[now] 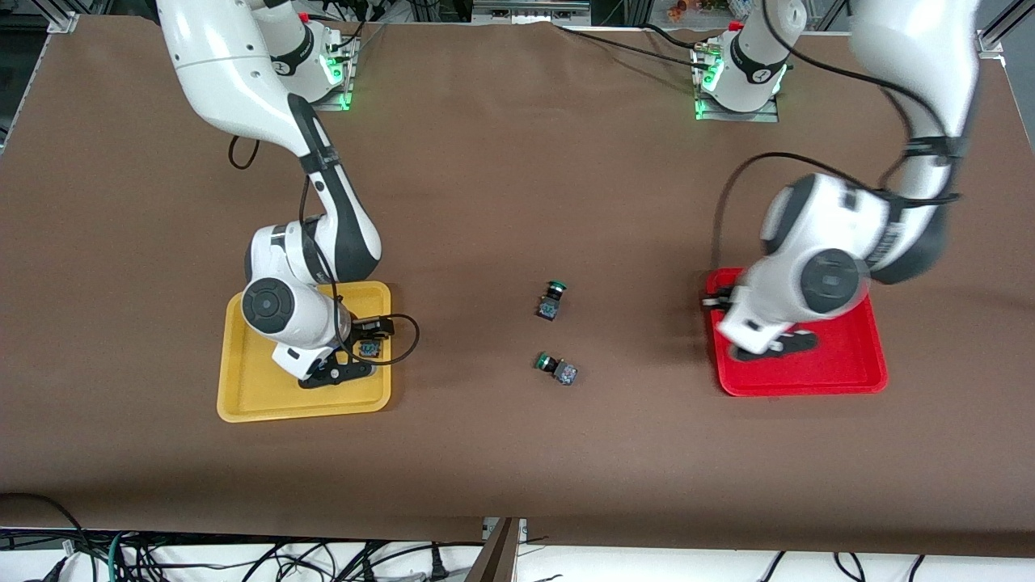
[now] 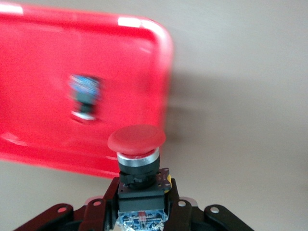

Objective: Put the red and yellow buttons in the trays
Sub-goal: 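Lower the red button into the red tray while the right gripper returns to rest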

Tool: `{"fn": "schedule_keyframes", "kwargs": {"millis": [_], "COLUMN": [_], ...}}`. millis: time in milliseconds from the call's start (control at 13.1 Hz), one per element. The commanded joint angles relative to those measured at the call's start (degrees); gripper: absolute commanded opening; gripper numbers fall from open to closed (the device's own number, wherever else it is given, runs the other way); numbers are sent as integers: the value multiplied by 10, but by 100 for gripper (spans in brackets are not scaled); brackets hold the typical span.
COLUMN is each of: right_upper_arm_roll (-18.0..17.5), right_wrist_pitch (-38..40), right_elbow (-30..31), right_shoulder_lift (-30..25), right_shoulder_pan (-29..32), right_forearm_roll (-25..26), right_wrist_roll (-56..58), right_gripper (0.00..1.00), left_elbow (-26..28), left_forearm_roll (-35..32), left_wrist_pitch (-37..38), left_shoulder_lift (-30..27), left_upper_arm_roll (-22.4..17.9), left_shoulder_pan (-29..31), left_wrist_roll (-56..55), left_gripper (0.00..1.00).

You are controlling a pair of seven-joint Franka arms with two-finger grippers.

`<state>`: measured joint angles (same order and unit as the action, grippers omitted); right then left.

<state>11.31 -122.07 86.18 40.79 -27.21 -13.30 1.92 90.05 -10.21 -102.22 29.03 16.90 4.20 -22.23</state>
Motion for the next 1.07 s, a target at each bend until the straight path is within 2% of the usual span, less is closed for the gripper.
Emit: {"fn": "schedule_keyframes", "kwargs": {"millis": [0,153,305,534,610,686,763,839,915,992], "right_upper_arm_roll": [3,36,39,57,67,71,71,71,72,72], "right_wrist_pitch": [65,110,168,267,293,306,313,315,315,314], "right_elbow": [6,-8,-9,-8,-8,-6,3,14,30,39], "right_shoulder_lift": [-75,-111,-168,-238,-256,-271,-289,-304,-317,-324], "right_shoulder_pan": [-2,-1,-2,-3,-3,-3,-3,-3,-3,-3], "right_forearm_roll": [6,1,8,15,25,48,75,92,100,101], "right_wrist_roll": [2,9,4,-1,-1,-2,-2,-2,-2,-2], "right_gripper": [99,99,99,100,100,100,100,100,100,100], "left_elbow": [21,38,52,67,67,67,65,65,65,63], "left_forearm_roll": [-80,-88,-89,-84,-84,-80,-79,-79,-79,-79], "left_wrist_pitch": [-16,-87,-146,-156,-164,-164,-163,-163,-163,-160], "left_shoulder_lift": [22,47,73,75,80,81,79,79,78,75], "left_upper_arm_roll": [9,9,10,13,13,14,16,16,16,16], "left_shoulder_pan": [69,116,144,146,146,145,145,144,145,146], "left_wrist_roll": [130,190,220,221,221,217,214,214,215,220], "left_gripper": [1,1,2,2,6,31,44,84,100,100]}}
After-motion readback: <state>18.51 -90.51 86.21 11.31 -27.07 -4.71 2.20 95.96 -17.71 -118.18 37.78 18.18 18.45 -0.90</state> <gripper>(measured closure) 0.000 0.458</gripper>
